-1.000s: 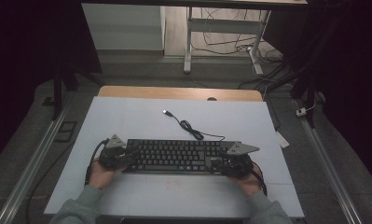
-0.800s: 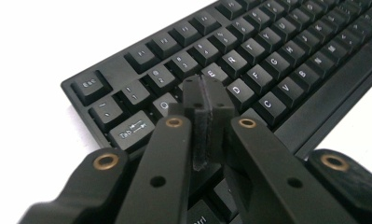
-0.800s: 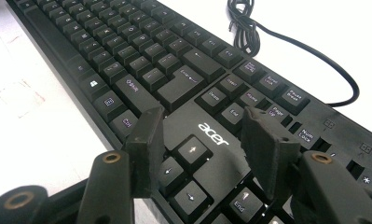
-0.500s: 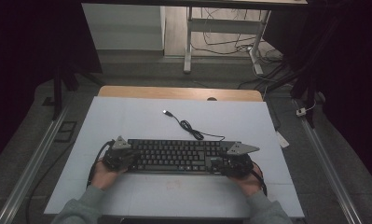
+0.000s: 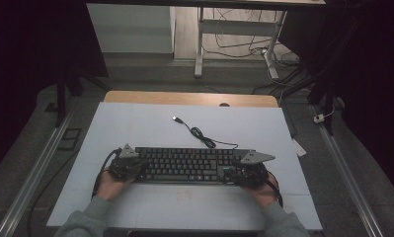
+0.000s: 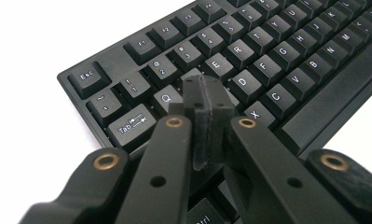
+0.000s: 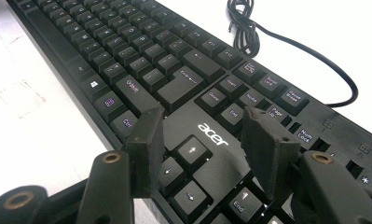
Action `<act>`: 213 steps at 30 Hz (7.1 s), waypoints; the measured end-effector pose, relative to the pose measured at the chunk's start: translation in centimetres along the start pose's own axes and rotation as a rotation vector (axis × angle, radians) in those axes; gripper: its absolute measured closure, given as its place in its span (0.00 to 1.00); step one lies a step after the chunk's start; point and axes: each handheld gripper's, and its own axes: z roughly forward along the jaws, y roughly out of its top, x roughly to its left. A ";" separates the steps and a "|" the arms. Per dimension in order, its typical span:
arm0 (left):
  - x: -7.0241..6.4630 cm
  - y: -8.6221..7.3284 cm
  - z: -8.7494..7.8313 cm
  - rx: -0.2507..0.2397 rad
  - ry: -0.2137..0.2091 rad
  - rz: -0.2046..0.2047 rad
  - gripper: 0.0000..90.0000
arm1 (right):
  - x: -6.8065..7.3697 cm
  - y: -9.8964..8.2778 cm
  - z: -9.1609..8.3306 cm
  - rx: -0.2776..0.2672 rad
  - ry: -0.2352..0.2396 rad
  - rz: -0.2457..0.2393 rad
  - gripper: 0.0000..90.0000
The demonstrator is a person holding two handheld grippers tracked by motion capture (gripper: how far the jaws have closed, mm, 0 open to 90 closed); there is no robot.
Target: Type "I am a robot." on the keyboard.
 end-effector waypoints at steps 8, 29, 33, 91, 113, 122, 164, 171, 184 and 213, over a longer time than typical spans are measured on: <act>0.0 0.0 0.2 0.013 0.009 0.000 0.99 | 0.0 0.0 0.0 0.002 0.001 0.000 0.55; 0.4 0.0 -1.4 -0.087 -0.015 -0.038 0.99 | 0.0 -0.1 0.0 0.003 0.002 0.003 0.55; 0.6 -0.1 -1.9 -0.107 -0.022 -0.054 0.98 | -0.1 -0.1 -0.1 0.002 0.000 0.005 0.55; -5.1 1.8 -0.7 -0.147 -0.190 0.097 0.99 | -0.5 -1.5 -1.7 -0.018 -0.009 0.029 0.54; -6.1 1.8 1.2 -0.071 -0.198 0.142 0.99 | -0.5 -1.6 -1.4 -0.004 -0.008 0.021 0.54; -6.0 1.6 1.5 -0.031 -0.189 0.148 0.99 | -0.5 -1.6 -1.3 0.001 -0.016 0.015 0.54; -2.8 0.8 -1.6 -0.157 -0.115 0.015 0.64 | -0.6 -1.6 -1.4 -0.012 -0.013 0.009 0.54; -2.1 0.6 -1.8 -0.140 -0.097 -0.013 0.49 | -0.7 -1.6 -1.4 -0.023 -0.013 0.006 0.54; -1.0 0.2 -2.6 -0.130 -0.075 -0.042 0.45 | -0.7 -1.5 -1.4 -0.032 -0.013 0.006 0.54; -1.3 2.5 -1.4 -0.080 -0.060 0.048 0.78 | -0.4 -1.4 -1.1 -0.019 -0.022 0.001 0.54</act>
